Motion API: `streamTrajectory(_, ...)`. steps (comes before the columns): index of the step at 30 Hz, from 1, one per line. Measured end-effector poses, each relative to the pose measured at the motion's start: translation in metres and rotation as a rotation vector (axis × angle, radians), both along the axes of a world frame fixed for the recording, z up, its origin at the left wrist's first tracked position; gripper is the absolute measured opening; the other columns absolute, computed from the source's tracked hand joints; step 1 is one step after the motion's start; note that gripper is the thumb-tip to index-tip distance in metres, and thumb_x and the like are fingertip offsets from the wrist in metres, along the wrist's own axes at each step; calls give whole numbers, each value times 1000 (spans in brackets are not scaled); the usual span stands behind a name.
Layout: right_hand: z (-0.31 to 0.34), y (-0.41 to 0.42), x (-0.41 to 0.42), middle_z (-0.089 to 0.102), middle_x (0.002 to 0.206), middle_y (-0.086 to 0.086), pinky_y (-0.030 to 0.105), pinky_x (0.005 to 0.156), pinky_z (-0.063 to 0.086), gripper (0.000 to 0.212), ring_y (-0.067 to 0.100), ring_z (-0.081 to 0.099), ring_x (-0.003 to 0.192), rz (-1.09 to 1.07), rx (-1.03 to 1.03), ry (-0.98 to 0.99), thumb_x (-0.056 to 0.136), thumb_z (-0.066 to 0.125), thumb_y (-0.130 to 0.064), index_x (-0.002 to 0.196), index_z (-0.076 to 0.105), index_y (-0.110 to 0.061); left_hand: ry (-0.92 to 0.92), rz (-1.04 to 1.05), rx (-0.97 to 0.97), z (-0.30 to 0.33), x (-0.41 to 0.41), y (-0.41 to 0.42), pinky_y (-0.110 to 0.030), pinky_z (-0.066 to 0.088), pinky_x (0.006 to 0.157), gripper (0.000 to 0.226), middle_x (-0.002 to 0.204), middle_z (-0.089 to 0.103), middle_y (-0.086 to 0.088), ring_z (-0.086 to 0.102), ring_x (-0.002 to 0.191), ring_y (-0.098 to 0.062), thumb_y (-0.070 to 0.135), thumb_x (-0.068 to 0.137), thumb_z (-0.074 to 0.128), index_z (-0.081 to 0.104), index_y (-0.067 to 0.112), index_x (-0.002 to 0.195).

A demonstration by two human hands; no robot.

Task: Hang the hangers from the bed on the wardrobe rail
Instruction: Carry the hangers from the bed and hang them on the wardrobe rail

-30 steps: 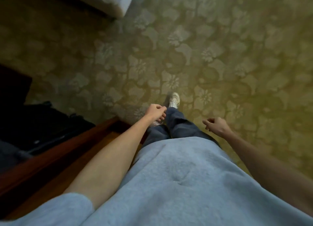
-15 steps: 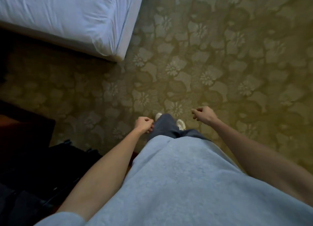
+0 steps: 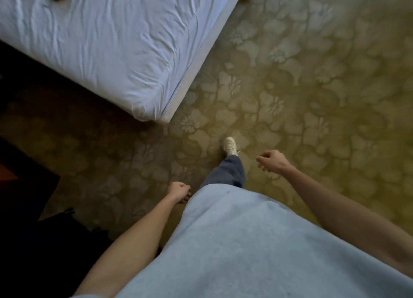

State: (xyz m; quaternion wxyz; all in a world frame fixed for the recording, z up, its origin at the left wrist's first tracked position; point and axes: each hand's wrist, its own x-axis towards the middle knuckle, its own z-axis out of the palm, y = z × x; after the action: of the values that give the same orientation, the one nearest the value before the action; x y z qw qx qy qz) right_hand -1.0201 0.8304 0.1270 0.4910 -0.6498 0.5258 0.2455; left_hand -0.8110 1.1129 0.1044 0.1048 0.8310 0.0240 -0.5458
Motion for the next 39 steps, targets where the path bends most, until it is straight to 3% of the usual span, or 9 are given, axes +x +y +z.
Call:
streamTrajectory(4,0,-96,-9,75,86,9,31,65,55,25,22,68,71,-99,-23,96,96,59,-24,97,74,-5,22,-35,-127,9,37,-141,-15,43,36,19,71,66,-6,57,53,-14,12,101,56,70,4,92)
streamTrajectory(7,5,-159,-13,75,85,10,40,74,58,24,27,69,75,-231,-36,138,97,58,-21,99,73,-3,30,-79,-231,20,62,-255,-17,44,38,19,70,69,-3,60,52,-12,14,100,58,71,7,87)
streamTrajectory(10,7,-215,-12,75,87,12,32,64,54,23,24,64,68,-337,-22,178,97,59,-19,104,71,-2,80,-103,-311,29,86,-365,-18,44,39,21,70,70,-3,62,52,-11,16,99,60,70,10,82)
streamTrajectory(19,-24,-446,57,70,74,11,37,63,50,25,22,58,60,-312,75,254,99,55,-13,102,70,6,64,-114,-362,27,188,-630,-15,47,45,19,84,71,-7,62,59,-11,15,102,57,71,3,106)
streamTrajectory(21,-18,-506,95,68,67,9,41,65,55,24,23,59,59,-257,47,242,96,58,-13,90,73,5,31,-80,-308,27,214,-665,-16,48,46,19,83,72,-7,62,60,-11,16,102,58,72,3,105)
streamTrajectory(23,-2,-559,142,70,68,8,35,63,54,24,22,61,61,-181,1,202,94,58,-14,80,73,-1,19,-85,-246,30,237,-689,-17,47,46,19,79,72,-5,62,58,-10,16,101,59,73,3,101)
streamTrajectory(29,25,-692,313,73,81,3,22,57,49,21,12,65,66,61,-52,2,95,56,-20,96,74,-9,-15,44,-148,29,305,-730,-28,55,62,21,80,73,-7,68,70,-20,17,101,57,73,7,94)
streamTrajectory(35,37,-770,472,74,87,3,20,59,50,19,11,66,69,255,-71,-184,93,58,-21,101,73,-14,-14,247,-48,8,345,-749,-31,56,59,23,75,73,-12,65,56,-21,14,95,59,73,8,78)
streamTrajectory(39,35,-813,552,74,87,1,24,66,52,15,13,67,75,354,-80,-230,91,59,-22,93,73,-19,-4,284,-22,2,375,-778,-17,42,42,23,65,68,-4,57,48,-13,14,95,59,73,7,78)
